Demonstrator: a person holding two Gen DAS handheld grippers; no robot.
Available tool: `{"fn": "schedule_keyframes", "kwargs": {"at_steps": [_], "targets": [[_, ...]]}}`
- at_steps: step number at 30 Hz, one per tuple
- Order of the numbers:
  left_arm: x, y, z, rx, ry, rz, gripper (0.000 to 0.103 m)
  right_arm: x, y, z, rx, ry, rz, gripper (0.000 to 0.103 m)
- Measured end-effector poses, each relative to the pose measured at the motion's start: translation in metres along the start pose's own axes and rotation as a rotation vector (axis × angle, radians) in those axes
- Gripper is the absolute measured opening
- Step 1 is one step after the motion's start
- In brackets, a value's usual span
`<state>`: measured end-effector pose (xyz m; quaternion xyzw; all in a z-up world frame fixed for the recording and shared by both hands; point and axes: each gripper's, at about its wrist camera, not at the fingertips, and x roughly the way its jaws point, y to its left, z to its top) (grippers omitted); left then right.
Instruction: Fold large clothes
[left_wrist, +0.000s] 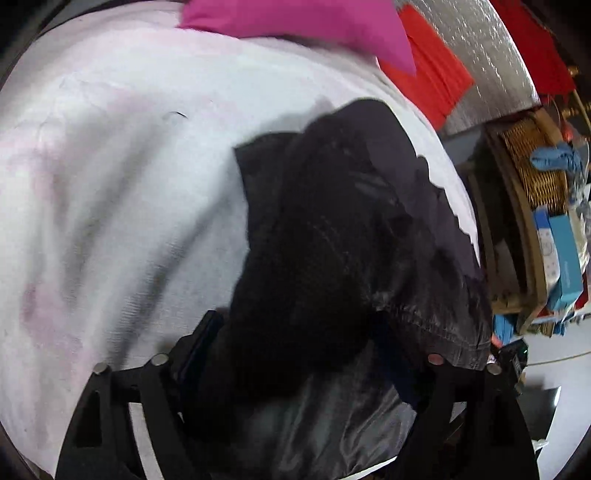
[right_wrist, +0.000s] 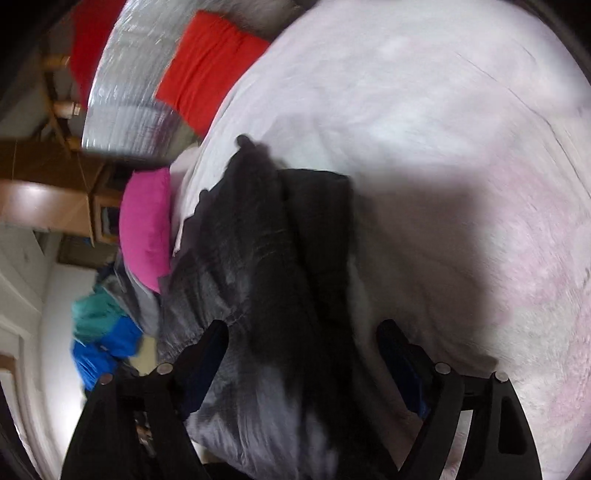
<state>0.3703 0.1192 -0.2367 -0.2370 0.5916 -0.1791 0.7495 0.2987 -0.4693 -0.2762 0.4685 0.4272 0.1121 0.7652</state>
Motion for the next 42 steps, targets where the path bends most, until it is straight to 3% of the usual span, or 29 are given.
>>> {"fn": "schedule_keyframes", "kwargs": {"at_steps": [3, 5, 7, 11, 15, 18, 24, 26, 29, 32, 33, 36, 38, 42], "targets": [[0.005, -0.005, 0.0, -0.005, -0.013, -0.014, 0.088, 0.01, 0.014, -0.005, -0.063, -0.022, -0.078, 0.085], [0.006, -0.004, 0.003, -0.035, -0.05, -0.053, 0.086, 0.016, 0.024, -0.006, -0.098, -0.054, -0.156, 0.071], [0.007, -0.008, 0.005, -0.037, -0.085, -0.097, 0.086, 0.022, 0.031, -0.006, -0.101, -0.066, -0.161, 0.043], [0.015, -0.022, 0.01, -0.008, -0.106, -0.05, 0.064, 0.028, 0.047, -0.004, -0.141, -0.117, -0.235, 0.036], [0.016, -0.026, 0.018, -0.042, -0.147, -0.052, 0.048, 0.03, 0.057, 0.004, -0.16, -0.162, -0.272, 0.031], [0.013, -0.033, 0.027, -0.04, -0.202, -0.043, 0.043, 0.033, 0.072, 0.009, -0.21, -0.221, -0.32, 0.029], [0.015, -0.038, 0.053, -0.078, -0.299, -0.045, 0.043, 0.042, 0.083, 0.026, -0.191, -0.332, -0.309, 0.028], [0.018, -0.038, 0.059, -0.072, -0.329, -0.012, 0.043, 0.05, 0.077, 0.033, -0.166, -0.334, -0.309, 0.028], [0.039, -0.037, 0.064, -0.097, -0.275, 0.025, 0.051, 0.057, 0.066, 0.038, -0.134, -0.306, -0.303, 0.03], [0.05, -0.034, 0.067, -0.121, -0.205, -0.005, 0.066, 0.051, 0.057, 0.04, -0.085, -0.278, -0.263, 0.038], [0.05, -0.033, 0.066, -0.127, -0.2, -0.016, 0.066, 0.048, 0.054, 0.04, -0.072, -0.27, -0.259, 0.04], [0.042, -0.026, 0.062, -0.158, -0.185, -0.039, 0.068, 0.044, 0.05, 0.039, -0.04, -0.237, -0.262, 0.062], [0.035, -0.018, 0.059, -0.187, -0.168, -0.077, 0.068, 0.043, 0.057, 0.04, -0.038, -0.226, -0.247, 0.062], [0.016, -0.009, 0.049, -0.221, -0.185, -0.108, 0.071, 0.029, 0.05, 0.03, -0.034, -0.201, -0.226, 0.072]]}}
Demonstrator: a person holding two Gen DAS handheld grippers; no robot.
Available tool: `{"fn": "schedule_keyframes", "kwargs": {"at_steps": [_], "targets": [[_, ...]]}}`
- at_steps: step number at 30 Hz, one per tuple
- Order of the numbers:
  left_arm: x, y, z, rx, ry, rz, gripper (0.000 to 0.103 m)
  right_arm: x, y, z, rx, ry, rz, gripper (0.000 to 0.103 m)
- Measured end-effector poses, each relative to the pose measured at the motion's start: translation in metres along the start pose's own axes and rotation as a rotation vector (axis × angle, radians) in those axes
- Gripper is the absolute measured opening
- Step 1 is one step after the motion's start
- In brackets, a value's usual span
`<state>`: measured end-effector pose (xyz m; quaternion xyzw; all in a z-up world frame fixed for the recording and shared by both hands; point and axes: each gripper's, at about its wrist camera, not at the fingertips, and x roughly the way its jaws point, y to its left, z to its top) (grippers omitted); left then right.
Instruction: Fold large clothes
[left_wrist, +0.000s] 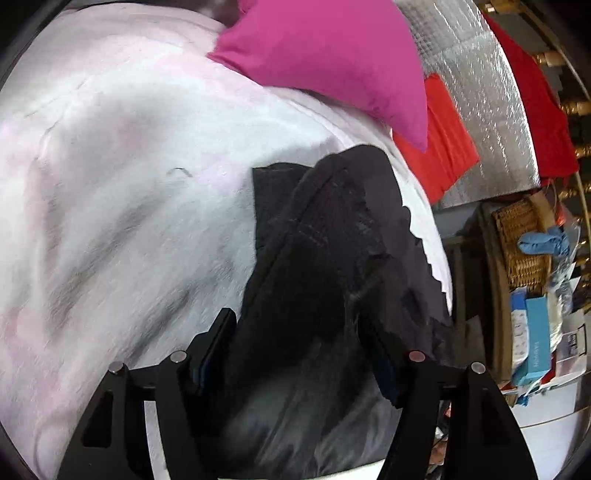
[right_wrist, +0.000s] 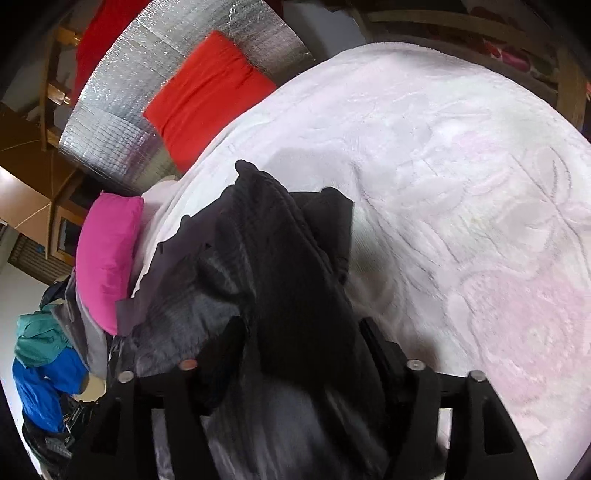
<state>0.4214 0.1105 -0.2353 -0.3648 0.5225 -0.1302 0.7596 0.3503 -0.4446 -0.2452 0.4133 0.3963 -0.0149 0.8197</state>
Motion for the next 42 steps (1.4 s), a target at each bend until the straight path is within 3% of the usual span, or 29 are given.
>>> {"fn": "schedule_keyframes", "kwargs": {"at_steps": [5, 8, 9, 11, 15, 19, 21, 23, 28, 33, 36, 39, 42], "targets": [[0.01, -0.003, -0.012, 0.061, 0.029, 0.048, 0.073, 0.02, -0.004, -0.01, -0.017, 0.06, 0.016, 0.073], [0.017, -0.01, -0.013, 0.104, 0.003, 0.076, 0.072, 0.017, 0.003, -0.011, -0.029, 0.018, 0.006, 0.059], [0.018, -0.012, -0.013, 0.107, -0.01, 0.075, 0.065, 0.013, 0.005, -0.011, -0.031, 0.0, 0.005, 0.048], [0.02, -0.017, -0.011, 0.124, -0.033, 0.083, 0.057, 0.005, 0.013, -0.01, -0.06, -0.053, -0.005, 0.038], [0.018, -0.029, -0.013, 0.179, -0.067, 0.089, 0.052, -0.004, 0.027, -0.011, -0.111, -0.145, -0.048, 0.034], [0.025, -0.029, -0.012, 0.178, -0.068, 0.102, 0.053, 0.009, 0.026, -0.005, -0.105, -0.135, -0.087, 0.034], [0.035, -0.026, -0.012, 0.161, -0.033, 0.112, 0.062, 0.021, 0.016, -0.005, -0.072, -0.08, -0.097, 0.043], [0.035, -0.019, -0.012, 0.131, -0.007, 0.11, 0.069, 0.021, 0.011, -0.002, -0.04, -0.061, -0.073, 0.048], [0.019, -0.019, -0.019, 0.112, -0.019, 0.13, 0.07, 0.01, -0.001, -0.002, 0.037, -0.023, -0.036, 0.055], [-0.018, -0.029, -0.036, 0.154, -0.151, 0.167, 0.07, -0.019, -0.012, -0.007, 0.08, -0.062, 0.02, 0.056], [-0.048, -0.04, -0.056, 0.215, -0.282, 0.22, 0.075, -0.043, -0.022, -0.016, 0.117, -0.106, 0.022, 0.071], [-0.067, -0.051, -0.085, 0.279, -0.383, 0.23, 0.076, -0.075, -0.028, -0.032, 0.11, -0.186, 0.043, 0.071], [-0.079, -0.054, -0.117, 0.339, -0.416, 0.218, 0.079, -0.097, -0.035, -0.051, 0.122, -0.221, 0.112, 0.071]]}}
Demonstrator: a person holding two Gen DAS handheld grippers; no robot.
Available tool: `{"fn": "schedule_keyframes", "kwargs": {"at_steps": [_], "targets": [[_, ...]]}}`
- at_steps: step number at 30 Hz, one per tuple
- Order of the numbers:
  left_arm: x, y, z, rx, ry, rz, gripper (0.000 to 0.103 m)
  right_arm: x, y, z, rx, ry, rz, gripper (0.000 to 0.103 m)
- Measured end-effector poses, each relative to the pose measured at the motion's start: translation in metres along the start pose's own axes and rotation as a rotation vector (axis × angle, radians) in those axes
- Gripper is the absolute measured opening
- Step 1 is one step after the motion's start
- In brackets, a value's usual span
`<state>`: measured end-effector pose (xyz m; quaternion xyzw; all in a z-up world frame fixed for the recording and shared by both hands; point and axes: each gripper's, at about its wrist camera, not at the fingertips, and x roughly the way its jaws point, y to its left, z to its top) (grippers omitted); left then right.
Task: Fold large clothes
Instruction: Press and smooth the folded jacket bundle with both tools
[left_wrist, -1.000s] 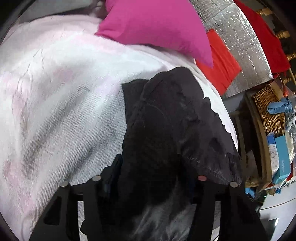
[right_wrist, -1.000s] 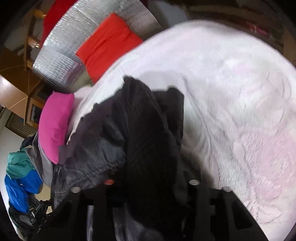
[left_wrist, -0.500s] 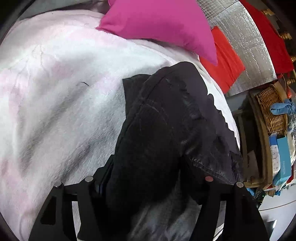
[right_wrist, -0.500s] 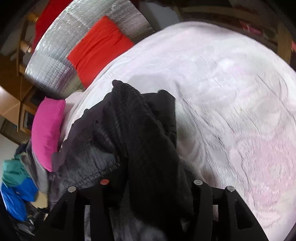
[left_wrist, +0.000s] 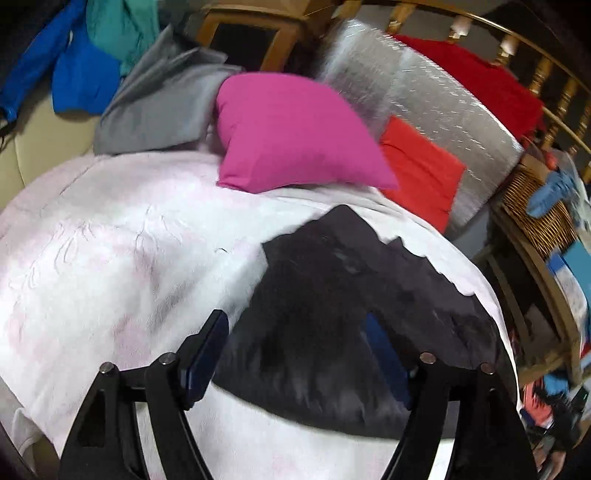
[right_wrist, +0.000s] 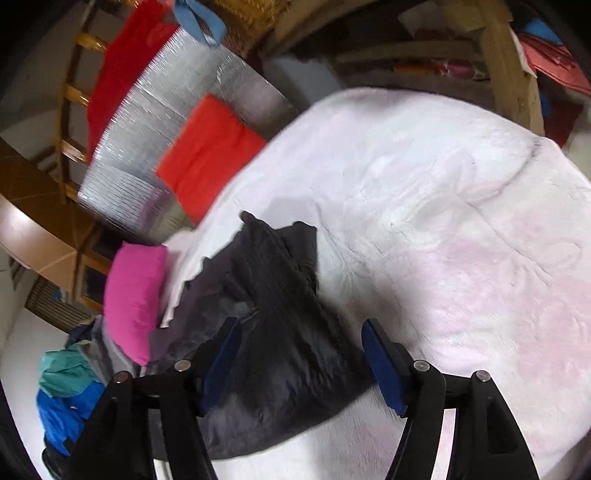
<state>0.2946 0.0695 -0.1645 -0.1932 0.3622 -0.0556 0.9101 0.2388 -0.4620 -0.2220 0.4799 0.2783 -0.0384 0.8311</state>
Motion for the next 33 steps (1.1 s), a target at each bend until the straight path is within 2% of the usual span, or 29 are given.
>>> {"fn": "schedule_keyframes", "kwargs": {"at_steps": [2, 4, 8, 12, 18, 21, 24, 27, 30, 32, 33], "targets": [[-0.006, -0.006, -0.015, 0.026, 0.019, -0.039, 0.08, -0.009, -0.004, -0.01, 0.018, 0.013, 0.042, 0.071], [-0.008, -0.007, -0.028, 0.034, 0.075, -0.085, 0.08, -0.013, -0.003, -0.021, 0.026, 0.041, 0.073, 0.072], [0.003, 0.0, -0.057, -0.029, 0.242, -0.18, 0.08, -0.011, -0.002, -0.052, 0.049, 0.131, 0.121, 0.076], [0.015, 0.01, -0.066, -0.101, 0.336, -0.21, 0.08, 0.005, -0.004, -0.074, 0.117, 0.217, 0.173, 0.079], [0.028, 0.019, -0.062, -0.241, 0.364, -0.259, 0.081, 0.044, 0.0, -0.082, 0.211, 0.264, 0.175, 0.079], [0.041, 0.027, -0.061, -0.337, 0.365, -0.226, 0.081, 0.06, 0.002, -0.076, 0.241, 0.252, 0.171, 0.079], [0.05, 0.03, -0.057, -0.374, 0.338, -0.179, 0.081, 0.08, -0.002, -0.07, 0.302, 0.243, 0.148, 0.079], [0.063, 0.035, -0.054, -0.417, 0.329, -0.149, 0.081, 0.097, -0.014, -0.065, 0.409, 0.242, 0.189, 0.08], [0.068, 0.04, -0.049, -0.444, 0.297, -0.145, 0.081, 0.104, -0.014, -0.058, 0.424, 0.222, 0.211, 0.08], [0.066, 0.04, -0.044, -0.421, 0.26, -0.13, 0.077, 0.104, -0.008, -0.056, 0.375, 0.203, 0.182, 0.072], [0.064, 0.039, -0.042, -0.399, 0.243, -0.12, 0.069, 0.103, -0.003, -0.056, 0.327, 0.196, 0.142, 0.059]]}}
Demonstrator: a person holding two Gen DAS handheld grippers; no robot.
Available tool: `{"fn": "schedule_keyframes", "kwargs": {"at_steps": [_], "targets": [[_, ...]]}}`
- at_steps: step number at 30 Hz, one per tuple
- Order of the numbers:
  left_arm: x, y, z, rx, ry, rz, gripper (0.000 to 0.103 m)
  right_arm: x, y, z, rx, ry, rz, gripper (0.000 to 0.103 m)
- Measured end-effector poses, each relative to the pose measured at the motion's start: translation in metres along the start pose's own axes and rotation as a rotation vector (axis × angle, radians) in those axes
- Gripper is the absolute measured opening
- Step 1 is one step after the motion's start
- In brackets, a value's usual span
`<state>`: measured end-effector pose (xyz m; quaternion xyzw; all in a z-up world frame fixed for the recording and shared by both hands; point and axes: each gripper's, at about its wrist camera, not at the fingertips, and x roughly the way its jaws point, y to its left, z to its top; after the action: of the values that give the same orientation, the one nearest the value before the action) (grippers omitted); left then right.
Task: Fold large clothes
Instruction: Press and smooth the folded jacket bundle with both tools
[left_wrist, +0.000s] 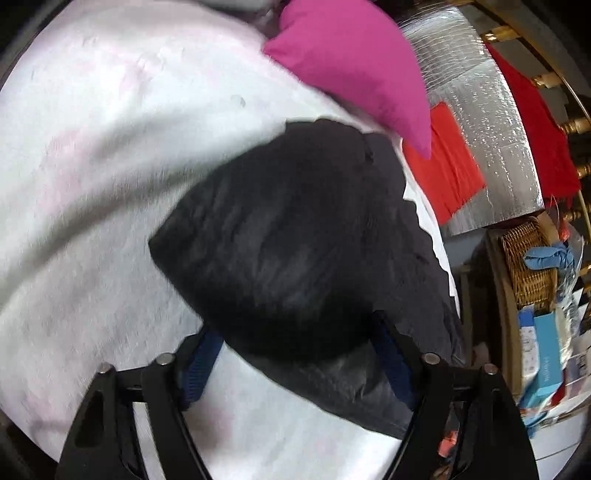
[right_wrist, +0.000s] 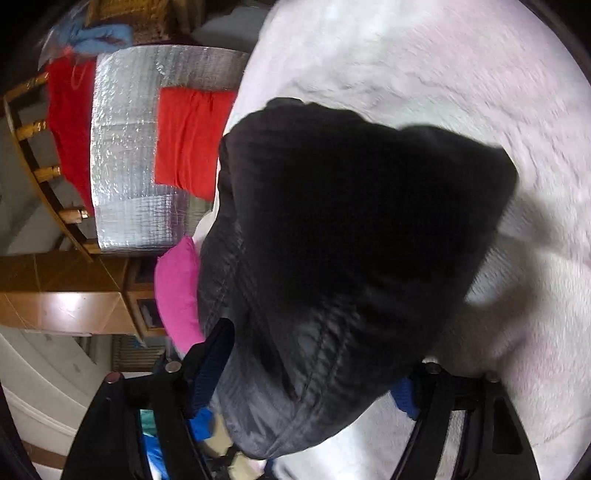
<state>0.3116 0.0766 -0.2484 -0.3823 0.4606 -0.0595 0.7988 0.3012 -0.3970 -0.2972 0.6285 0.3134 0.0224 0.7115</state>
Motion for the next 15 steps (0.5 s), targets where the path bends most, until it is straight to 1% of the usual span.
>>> {"fn": "schedule_keyframes", "kwargs": {"at_steps": [1, 3, 5, 6, 7, 9, 10, 11, 12, 13, 14, 15], "targets": [[-0.001, -0.002, 0.0, 0.013, -0.01, 0.005, 0.066, -0.001, 0.003, -0.002, -0.024, -0.007, -0.016, 0.05], [-0.005, -0.007, -0.001, 0.045, -0.038, 0.008, 0.058, -0.008, 0.011, -0.004, -0.064, -0.04, 0.005, 0.043], [-0.007, -0.01, -0.001, 0.067, -0.05, 0.01, 0.056, -0.014, 0.022, -0.006, -0.118, -0.071, 0.008, 0.041], [-0.007, -0.011, -0.003, 0.078, -0.056, 0.017, 0.056, -0.014, 0.027, -0.008, -0.15, -0.08, -0.008, 0.041], [-0.009, -0.009, -0.004, 0.084, -0.055, 0.027, 0.056, -0.013, 0.029, -0.009, -0.16, -0.08, -0.023, 0.041], [0.0, -0.007, -0.007, 0.081, -0.022, 0.065, 0.06, -0.003, 0.02, -0.006, -0.128, -0.044, -0.065, 0.041], [0.003, -0.006, -0.006, 0.07, -0.014, 0.066, 0.062, 0.001, 0.011, -0.004, -0.078, -0.019, -0.059, 0.043], [0.003, -0.005, -0.006, 0.058, -0.009, 0.065, 0.066, 0.001, 0.007, -0.003, -0.046, -0.008, -0.038, 0.044], [0.002, -0.004, -0.007, 0.049, -0.001, 0.068, 0.07, -0.001, 0.006, -0.002, -0.031, -0.002, -0.023, 0.047], [0.001, -0.004, -0.008, 0.043, 0.007, 0.071, 0.071, -0.003, 0.007, -0.003, -0.032, -0.002, -0.023, 0.049], [-0.002, -0.004, -0.011, 0.04, 0.015, 0.07, 0.073, -0.006, 0.01, -0.006, -0.046, -0.002, -0.026, 0.055], [-0.004, -0.005, -0.015, 0.04, 0.02, 0.066, 0.075, -0.008, 0.012, -0.009, -0.062, 0.0, -0.022, 0.067]]}}
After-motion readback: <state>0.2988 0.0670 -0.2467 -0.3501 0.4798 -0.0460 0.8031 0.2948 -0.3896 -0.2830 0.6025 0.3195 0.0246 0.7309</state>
